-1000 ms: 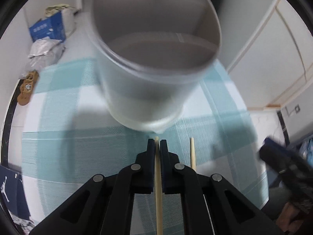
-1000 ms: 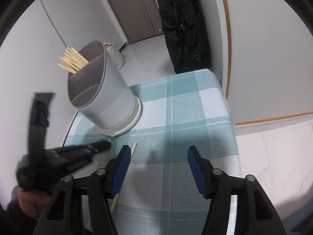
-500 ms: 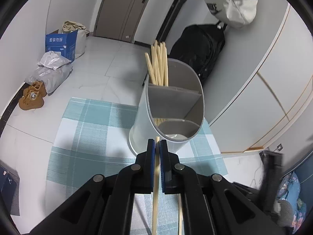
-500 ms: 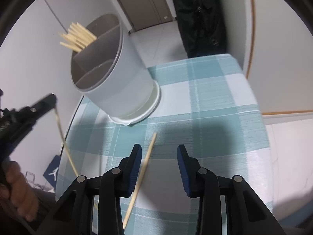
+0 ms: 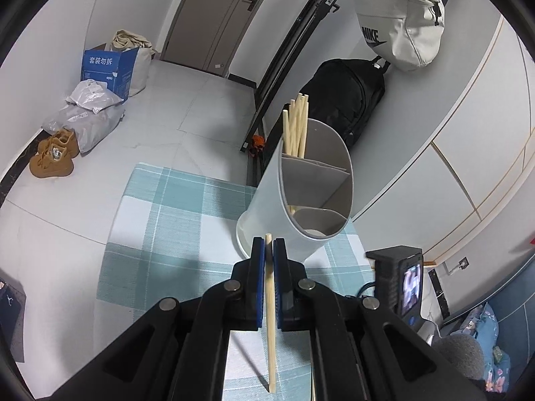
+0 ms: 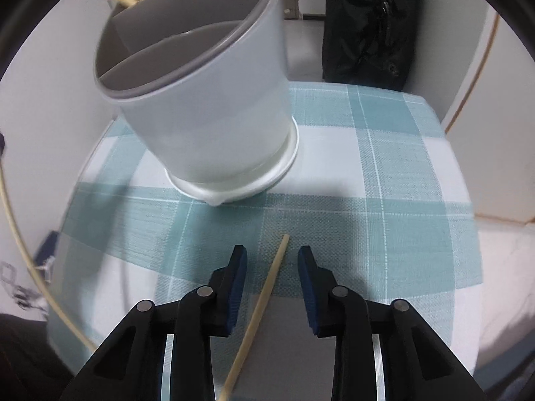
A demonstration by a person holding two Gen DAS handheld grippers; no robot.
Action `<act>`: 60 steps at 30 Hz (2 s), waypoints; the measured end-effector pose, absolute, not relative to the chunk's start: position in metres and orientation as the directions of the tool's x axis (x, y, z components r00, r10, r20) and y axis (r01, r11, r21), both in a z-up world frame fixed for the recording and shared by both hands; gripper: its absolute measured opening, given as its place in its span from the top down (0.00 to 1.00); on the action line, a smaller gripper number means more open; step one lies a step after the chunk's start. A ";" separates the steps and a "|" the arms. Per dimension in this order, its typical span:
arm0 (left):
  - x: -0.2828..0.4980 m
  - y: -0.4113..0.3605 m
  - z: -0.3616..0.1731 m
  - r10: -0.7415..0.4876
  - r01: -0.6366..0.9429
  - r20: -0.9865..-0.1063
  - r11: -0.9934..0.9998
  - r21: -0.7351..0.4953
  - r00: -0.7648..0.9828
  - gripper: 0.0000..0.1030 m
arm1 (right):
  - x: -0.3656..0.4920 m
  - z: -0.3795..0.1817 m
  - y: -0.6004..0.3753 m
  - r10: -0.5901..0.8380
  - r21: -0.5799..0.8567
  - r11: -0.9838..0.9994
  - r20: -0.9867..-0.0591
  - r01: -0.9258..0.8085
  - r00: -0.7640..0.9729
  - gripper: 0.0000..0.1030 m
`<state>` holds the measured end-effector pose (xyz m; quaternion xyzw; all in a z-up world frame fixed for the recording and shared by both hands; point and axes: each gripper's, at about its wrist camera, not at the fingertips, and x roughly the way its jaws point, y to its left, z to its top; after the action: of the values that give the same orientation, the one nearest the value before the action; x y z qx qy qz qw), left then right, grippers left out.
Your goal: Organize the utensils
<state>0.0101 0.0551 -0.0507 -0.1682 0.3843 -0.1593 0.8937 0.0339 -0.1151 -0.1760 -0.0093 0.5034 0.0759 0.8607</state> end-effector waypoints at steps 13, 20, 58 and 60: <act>0.010 0.057 -0.051 -0.419 0.159 -0.630 0.890 -0.427 0.654 0.99 | 0.031 -0.174 -0.120 0.143 0.096 0.988 -0.852 -0.119 0.504 0.96; 0.010 0.044 -0.050 -0.415 0.178 -0.639 0.898 -0.403 0.648 0.99 | 0.023 -0.147 -0.139 0.286 0.279 0.955 -0.778 -0.101 0.559 0.96; -0.005 -0.024 0.016 -0.349 0.259 -0.650 0.937 -0.234 0.675 0.99 | -0.053 -0.021 -0.187 0.403 0.315 0.901 -0.353 -0.298 0.845 0.96; -0.003 -0.027 0.024 -0.350 0.269 -0.644 0.937 -0.225 0.680 0.99 | -0.051 -0.013 -0.190 0.399 0.317 0.901 -0.340 -0.296 0.851 0.96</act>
<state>-0.0030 -0.0267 0.0238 -0.0559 0.3623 -0.1690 0.9149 -0.0508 -0.1900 -0.0129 0.1274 0.2028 0.1823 0.9536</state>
